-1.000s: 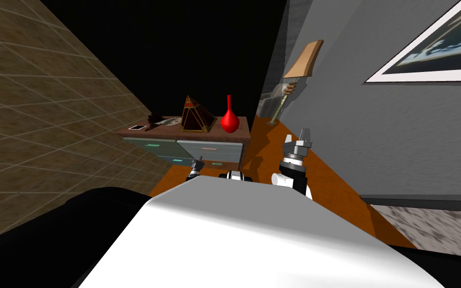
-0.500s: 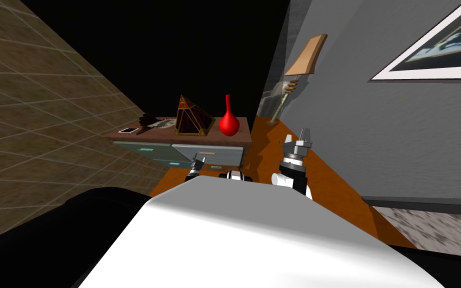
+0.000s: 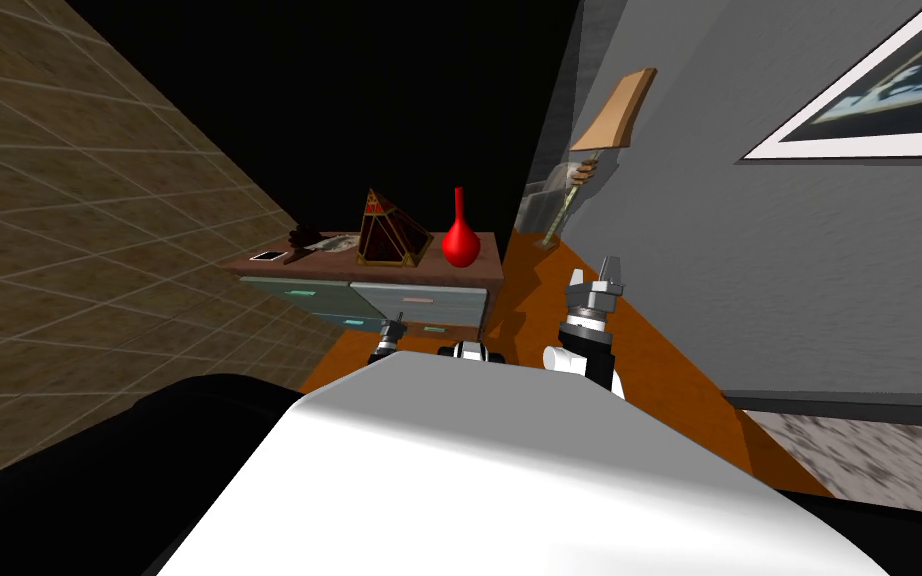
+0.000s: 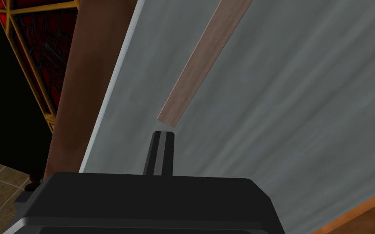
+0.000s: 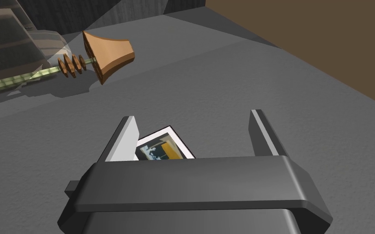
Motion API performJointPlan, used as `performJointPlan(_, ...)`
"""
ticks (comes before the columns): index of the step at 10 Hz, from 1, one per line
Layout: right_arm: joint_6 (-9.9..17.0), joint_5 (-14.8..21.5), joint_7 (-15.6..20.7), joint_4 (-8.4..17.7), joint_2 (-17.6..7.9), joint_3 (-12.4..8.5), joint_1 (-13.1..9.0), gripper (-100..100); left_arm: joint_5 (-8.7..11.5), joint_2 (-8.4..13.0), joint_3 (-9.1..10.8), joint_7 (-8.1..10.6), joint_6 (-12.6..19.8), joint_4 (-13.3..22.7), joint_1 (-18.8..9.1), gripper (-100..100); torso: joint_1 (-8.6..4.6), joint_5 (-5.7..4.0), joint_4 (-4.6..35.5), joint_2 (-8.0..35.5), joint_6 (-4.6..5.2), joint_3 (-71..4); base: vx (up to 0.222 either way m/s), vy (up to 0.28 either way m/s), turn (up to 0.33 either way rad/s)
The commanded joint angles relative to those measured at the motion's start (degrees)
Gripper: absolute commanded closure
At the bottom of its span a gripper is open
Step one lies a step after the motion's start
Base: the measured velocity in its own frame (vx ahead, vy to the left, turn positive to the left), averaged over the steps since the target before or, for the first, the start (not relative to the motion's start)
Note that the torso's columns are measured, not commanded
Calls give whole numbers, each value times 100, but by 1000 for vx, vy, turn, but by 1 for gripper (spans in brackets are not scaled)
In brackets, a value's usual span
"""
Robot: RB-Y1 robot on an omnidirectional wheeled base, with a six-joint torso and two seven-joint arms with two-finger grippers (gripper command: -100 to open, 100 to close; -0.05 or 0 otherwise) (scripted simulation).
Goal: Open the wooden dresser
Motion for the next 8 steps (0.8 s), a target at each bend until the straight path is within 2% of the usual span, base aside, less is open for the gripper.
performJointPlan(1, 0, 0, 0, 0, 0, 0, 0, 0, -6, 22, -13, 17, -13, -73, 81, 100, -3, -1, -4, -11, -1, -8, -108, -15, 14)
performJointPlan(2, 0, 0, 0, 0, 0, 0, 1, 0, -5, -20, -3, -21, 40, -3, -13, -100, 3, 1, -14, -55, 2, -32, 74, -25, -59)
performJointPlan(5, -1, 0, 0, -1, -1, -1, 6, 0, -4, -81, 13, -81, 118, 107, -159, -100, 1, 0, -21, -68, 0, -45, 164, -25, -31)
performJointPlan(6, -1, 0, 0, -1, -1, -1, 5, 0, -7, -72, 6, -69, 101, 65, -115, -100, -1, 0, -11, -35, 0, -23, 84, -14, -6)
performJointPlan(7, -1, 0, 0, -1, -1, -1, 4, 0, -51, -293, 107, -270, 133, 355, -409, -100, 6, 1, 0, 8, -2, 3, -52, 54, 45)
performJointPlan(8, -1, 0, 0, -1, -1, -1, 2, 0, -51, -293, 107, -270, 133, 494, -557, -100, 27, 7, 10, 41, -1, 24, -97, 75, 19)
